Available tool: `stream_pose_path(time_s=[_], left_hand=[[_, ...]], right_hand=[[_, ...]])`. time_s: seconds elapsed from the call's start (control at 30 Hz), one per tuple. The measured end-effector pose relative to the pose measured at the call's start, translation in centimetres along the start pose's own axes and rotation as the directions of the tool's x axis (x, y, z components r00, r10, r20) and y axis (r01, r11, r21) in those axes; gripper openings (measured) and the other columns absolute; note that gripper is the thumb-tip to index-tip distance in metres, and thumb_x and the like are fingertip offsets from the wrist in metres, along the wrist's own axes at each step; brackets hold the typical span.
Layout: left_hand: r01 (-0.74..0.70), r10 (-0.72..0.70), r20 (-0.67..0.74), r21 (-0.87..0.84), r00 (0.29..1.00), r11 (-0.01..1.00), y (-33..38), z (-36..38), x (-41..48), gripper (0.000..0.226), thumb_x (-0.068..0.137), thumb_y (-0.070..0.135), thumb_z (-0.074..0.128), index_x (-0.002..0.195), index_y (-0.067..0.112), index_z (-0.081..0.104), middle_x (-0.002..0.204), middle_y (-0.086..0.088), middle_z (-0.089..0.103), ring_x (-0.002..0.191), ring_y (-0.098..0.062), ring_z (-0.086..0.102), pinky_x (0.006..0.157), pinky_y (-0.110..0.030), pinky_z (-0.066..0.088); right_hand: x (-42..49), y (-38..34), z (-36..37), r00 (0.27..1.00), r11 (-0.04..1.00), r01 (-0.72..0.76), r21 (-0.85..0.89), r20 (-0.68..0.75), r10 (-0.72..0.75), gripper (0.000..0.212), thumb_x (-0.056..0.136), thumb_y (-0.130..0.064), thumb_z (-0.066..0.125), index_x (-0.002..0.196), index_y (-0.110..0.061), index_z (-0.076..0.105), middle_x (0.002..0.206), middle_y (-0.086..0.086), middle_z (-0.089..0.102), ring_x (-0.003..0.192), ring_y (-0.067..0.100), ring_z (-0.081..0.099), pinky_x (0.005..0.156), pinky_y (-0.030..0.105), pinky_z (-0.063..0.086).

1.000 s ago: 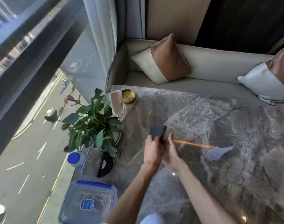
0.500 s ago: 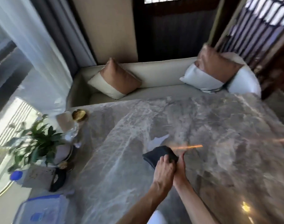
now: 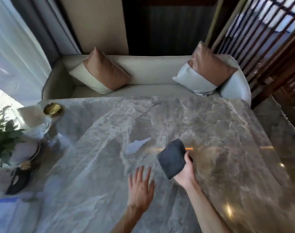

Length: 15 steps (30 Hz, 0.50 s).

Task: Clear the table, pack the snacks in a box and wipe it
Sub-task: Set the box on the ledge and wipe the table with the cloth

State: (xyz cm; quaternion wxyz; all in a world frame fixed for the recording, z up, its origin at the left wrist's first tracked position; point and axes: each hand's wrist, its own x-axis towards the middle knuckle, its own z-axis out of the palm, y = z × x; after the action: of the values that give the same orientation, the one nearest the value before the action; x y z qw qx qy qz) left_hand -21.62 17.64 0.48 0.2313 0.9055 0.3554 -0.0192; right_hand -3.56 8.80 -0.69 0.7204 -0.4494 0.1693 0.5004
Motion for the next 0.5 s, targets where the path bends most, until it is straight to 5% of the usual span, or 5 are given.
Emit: stream_pose_path(time_s=[0.17,0.27,0.37,0.43,0.5], left_hand=[[0.362,-0.361,-0.027,0.037,0.932,0.932,-13.2,2.8,1.5,0.087,0.077,0.073,-0.005,0.152,0.031,0.01,0.163,-0.005,0.002,0.151,-0.026,-0.002,0.12,-0.054,-0.003],[0.433,-0.432,-0.03,0.077,0.901,0.898,-18.7,4.3,2.8,0.086,0.077,0.073,-0.008,0.152,0.031,-0.001,0.16,0.0,-0.015,0.148,-0.018,-0.017,0.12,-0.053,-0.011],[0.481,-0.478,-0.051,0.095,0.877,0.872,-21.1,6.1,3.7,0.071,0.085,0.062,0.004,0.149,0.035,-0.011,0.162,0.001,-0.012,0.147,-0.014,-0.018,0.119,-0.056,-0.011],[0.471,-0.461,-0.107,0.101,0.881,0.876,-21.7,7.1,3.7,0.067,0.09,0.057,0.013,0.151,0.036,-0.006,0.163,0.003,-0.002,0.15,-0.014,-0.007,0.119,-0.056,-0.008],[0.45,-0.438,-0.134,0.073,0.889,0.89,-21.9,7.6,3.6,0.066,0.092,0.051,0.019,0.152,0.034,-0.002,0.163,0.003,0.004,0.151,-0.013,0.0,0.12,-0.055,-0.006]], right_hand=[[5.3,-2.8,-2.2,0.999,0.996,0.036,-0.078,-0.036,-0.038,0.069,0.088,-0.057,0.037,0.118,-0.003,0.067,0.119,0.016,0.069,0.109,0.025,0.068,0.085,0.042,0.058],[7.1,-5.1,-3.2,0.989,0.997,0.069,-0.037,0.136,-0.063,0.089,0.094,-0.064,0.014,0.14,0.009,0.037,0.142,0.031,0.042,0.134,0.039,0.043,0.115,0.048,0.027],[8.4,-7.3,-3.3,0.958,0.991,0.128,-0.026,0.262,-0.117,0.093,0.091,-0.067,0.005,0.148,0.006,0.017,0.154,0.029,0.021,0.146,0.038,0.019,0.12,0.039,0.0],[9.0,-8.2,-2.6,0.977,0.982,0.172,-0.084,0.144,-0.158,0.087,0.095,-0.064,0.013,0.148,0.004,0.02,0.153,0.025,0.027,0.146,0.033,0.018,0.119,0.036,0.005],[10.0,-9.4,-1.4,0.955,0.934,0.24,-0.263,-0.106,-0.275,0.072,0.098,-0.058,0.022,0.145,-0.004,0.036,0.138,0.008,0.055,0.134,0.02,0.044,0.109,0.029,0.039]])
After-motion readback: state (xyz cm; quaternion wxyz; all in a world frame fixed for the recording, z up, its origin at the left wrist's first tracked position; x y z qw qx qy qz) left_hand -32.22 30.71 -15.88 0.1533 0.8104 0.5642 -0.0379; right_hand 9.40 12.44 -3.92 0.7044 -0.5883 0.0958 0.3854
